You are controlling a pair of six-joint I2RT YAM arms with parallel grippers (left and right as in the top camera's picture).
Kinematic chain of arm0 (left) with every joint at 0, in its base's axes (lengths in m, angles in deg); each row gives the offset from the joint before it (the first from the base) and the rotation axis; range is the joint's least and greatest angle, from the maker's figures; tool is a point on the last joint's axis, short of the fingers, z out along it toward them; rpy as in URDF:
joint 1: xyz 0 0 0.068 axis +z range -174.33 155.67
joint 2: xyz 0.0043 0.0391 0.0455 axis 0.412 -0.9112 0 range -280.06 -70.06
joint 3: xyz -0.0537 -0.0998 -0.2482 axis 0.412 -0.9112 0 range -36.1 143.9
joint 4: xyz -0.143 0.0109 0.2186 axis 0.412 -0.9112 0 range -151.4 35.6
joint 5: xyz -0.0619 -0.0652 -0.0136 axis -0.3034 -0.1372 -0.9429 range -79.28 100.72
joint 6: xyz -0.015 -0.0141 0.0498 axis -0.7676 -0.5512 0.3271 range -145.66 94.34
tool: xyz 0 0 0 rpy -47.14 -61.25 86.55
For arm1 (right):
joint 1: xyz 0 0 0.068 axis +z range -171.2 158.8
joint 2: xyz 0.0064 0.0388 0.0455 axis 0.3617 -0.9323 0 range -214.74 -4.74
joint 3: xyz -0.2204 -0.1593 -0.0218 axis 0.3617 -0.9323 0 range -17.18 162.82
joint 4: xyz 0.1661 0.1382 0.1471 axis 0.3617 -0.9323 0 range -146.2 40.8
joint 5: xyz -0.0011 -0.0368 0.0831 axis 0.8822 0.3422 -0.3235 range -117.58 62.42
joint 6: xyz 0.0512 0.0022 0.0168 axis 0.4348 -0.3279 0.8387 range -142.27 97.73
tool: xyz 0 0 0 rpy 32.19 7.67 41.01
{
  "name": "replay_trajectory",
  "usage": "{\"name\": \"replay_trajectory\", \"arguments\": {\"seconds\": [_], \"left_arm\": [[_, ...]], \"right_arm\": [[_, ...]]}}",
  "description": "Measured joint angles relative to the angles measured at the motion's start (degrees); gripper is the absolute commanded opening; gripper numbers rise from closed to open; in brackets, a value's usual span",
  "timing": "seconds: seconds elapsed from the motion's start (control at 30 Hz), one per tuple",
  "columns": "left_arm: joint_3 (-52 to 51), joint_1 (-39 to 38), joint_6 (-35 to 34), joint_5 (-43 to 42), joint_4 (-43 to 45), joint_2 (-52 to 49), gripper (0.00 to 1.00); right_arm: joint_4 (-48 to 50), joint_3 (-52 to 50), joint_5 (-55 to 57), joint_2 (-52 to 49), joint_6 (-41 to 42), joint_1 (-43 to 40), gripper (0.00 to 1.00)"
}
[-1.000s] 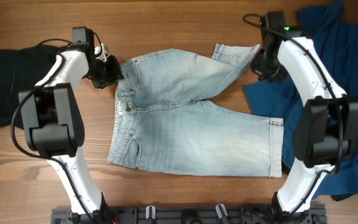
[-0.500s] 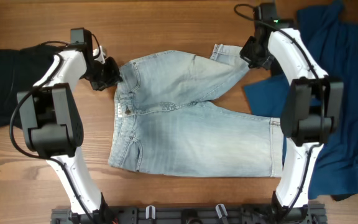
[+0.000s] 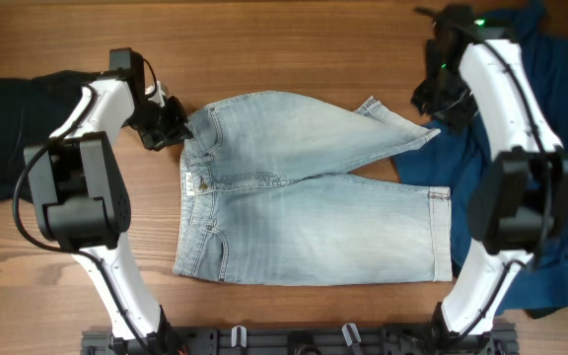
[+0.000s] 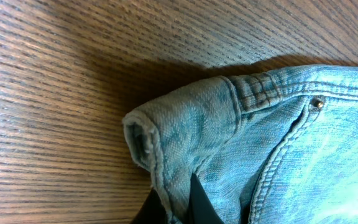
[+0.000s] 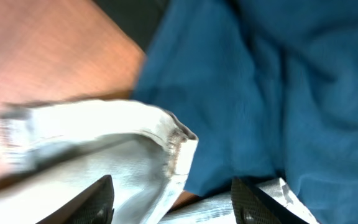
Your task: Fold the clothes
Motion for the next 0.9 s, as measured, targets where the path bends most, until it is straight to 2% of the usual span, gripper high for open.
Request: {"name": "replay_trajectory", "arguments": {"seconds": [0.1,0.13,0.2,0.3,0.43,0.47,0.5,0.53,0.7,0.87,0.9], "left_arm": [[0.0,0.0,0.0,-0.02,-0.02,-0.02,0.04],[0.0,0.0,0.0,0.0,-0.02,0.0,0.04],[0.0,0.02,0.0,0.0,-0.02,0.0,0.04],[0.0,0.02,0.0,0.0,-0.02,0.0,0.04],[0.0,0.02,0.0,-0.04,-0.02,0.0,0.04],[0.0,0.02,0.0,-0.04,-0.02,0.0,0.04],[0.0,0.04,0.0,-0.04,-0.02,0.0,0.04],[0.0,0.07,0.0,-0.07,-0.02,0.0,0.04],[0.0,0.07,0.0,-0.07,0.0,0.0,0.04],[0.0,0.04,0.0,-0.07,-0.02,0.0,0.04],[0.0,0.07,0.0,-0.07,-0.02,0.0,0.04]], "right_arm": [[9.66,1.77,-3.37,4.94,-7.28,-0.85,0.32],[13.53,2.38,-7.02,5.49,-11.52,-0.87,0.32],[15.96,2.71,-15.02,4.39,-19.41,-0.22,0.55],[18.16,2.86,-20.5,-5.07,-25.83,0.98,0.61],[21.0,2.73,-21.16,-15.78,-28.17,3.1,0.6],[21.42,2.84,-20.87,-16.44,-28.2,3.48,0.48],[22.25,2.89,-20.76,-16.52,-28.17,3.82,0.15],[22.43,2.86,-20.79,-16.55,-28.26,3.93,0.04],[22.62,2.86,-20.15,-16.81,-27.41,4.24,0.04],[28.89,6.4,-15.76,-16.81,-19.19,2.78,0.06],[30.62,7.65,-15.23,-16.63,-17.7,1.53,0.37]]}}
